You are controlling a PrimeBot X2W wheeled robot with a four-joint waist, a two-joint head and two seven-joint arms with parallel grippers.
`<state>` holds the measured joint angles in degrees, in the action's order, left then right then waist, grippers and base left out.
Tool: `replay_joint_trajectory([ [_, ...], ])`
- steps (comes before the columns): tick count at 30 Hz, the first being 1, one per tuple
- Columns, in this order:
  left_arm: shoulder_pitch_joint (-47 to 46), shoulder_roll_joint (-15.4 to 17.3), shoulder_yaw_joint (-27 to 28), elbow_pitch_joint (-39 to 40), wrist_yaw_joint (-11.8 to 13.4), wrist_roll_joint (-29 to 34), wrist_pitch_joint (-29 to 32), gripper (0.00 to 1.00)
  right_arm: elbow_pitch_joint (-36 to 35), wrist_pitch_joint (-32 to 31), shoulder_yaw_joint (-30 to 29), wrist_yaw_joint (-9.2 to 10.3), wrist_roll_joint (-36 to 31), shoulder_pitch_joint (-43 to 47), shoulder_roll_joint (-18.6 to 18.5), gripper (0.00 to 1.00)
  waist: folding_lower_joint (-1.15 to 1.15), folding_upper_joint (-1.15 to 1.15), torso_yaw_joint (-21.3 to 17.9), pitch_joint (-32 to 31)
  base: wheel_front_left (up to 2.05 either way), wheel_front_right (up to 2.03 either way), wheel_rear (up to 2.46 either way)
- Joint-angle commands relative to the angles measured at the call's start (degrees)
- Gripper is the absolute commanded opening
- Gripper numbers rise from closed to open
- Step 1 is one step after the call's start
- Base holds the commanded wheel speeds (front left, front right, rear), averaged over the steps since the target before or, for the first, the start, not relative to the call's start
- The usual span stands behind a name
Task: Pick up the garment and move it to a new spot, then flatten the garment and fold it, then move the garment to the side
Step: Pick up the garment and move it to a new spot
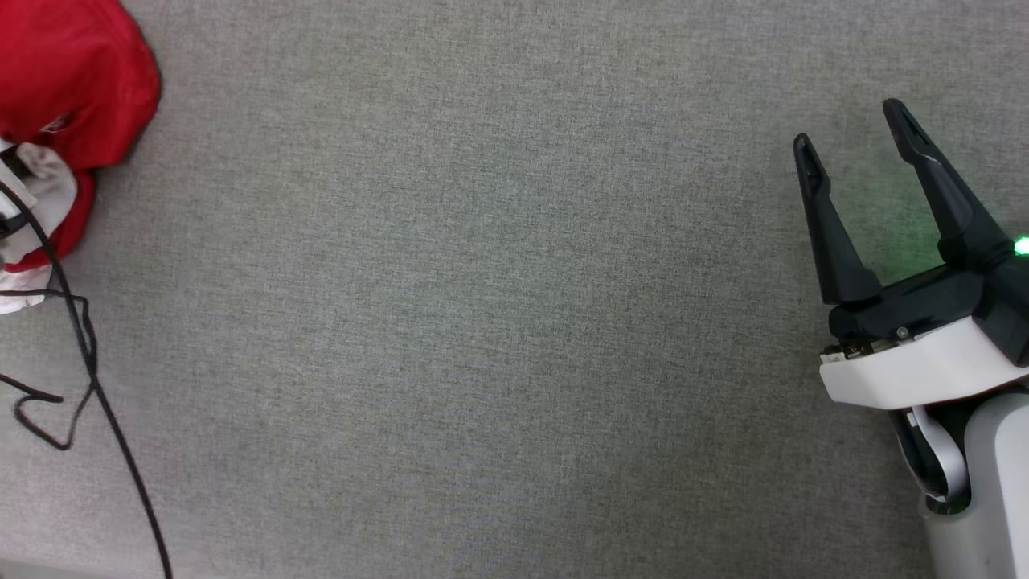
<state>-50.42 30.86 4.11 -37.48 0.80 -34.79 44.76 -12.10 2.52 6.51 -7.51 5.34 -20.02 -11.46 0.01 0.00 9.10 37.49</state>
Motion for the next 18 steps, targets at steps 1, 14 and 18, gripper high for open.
replay_joint_trajectory([
  [1, 4.0, -2.1, -0.9, -2.6, 0.5, 0.7, -0.5, 0.0, -0.1, 0.2, 0.1, 0.04, 0.3, -0.7, -0.2, 1.0, -0.01, 0.0, 0.0, -0.5, 0.0, 0.0, 0.0],
  [14, 0.4, 0.3, -0.7, -10.1, -4.0, 5.8, -31.2, 0.0, 5.3, 3.1, -1.0, 0.04, 1.1, 4.1, 3.8, 1.0, -0.01, 0.0, -0.1, -13.9, 0.0, 0.0, 0.0],
  [18, 1.0, -0.5, -1.5, -13.0, -5.0, 7.1, -40.6, 0.0, 6.6, 3.4, -1.9, 0.04, 1.2, 6.5, 5.1, 1.0, -0.01, 0.0, -0.3, -18.8, 0.0, 0.0, 0.0],
])
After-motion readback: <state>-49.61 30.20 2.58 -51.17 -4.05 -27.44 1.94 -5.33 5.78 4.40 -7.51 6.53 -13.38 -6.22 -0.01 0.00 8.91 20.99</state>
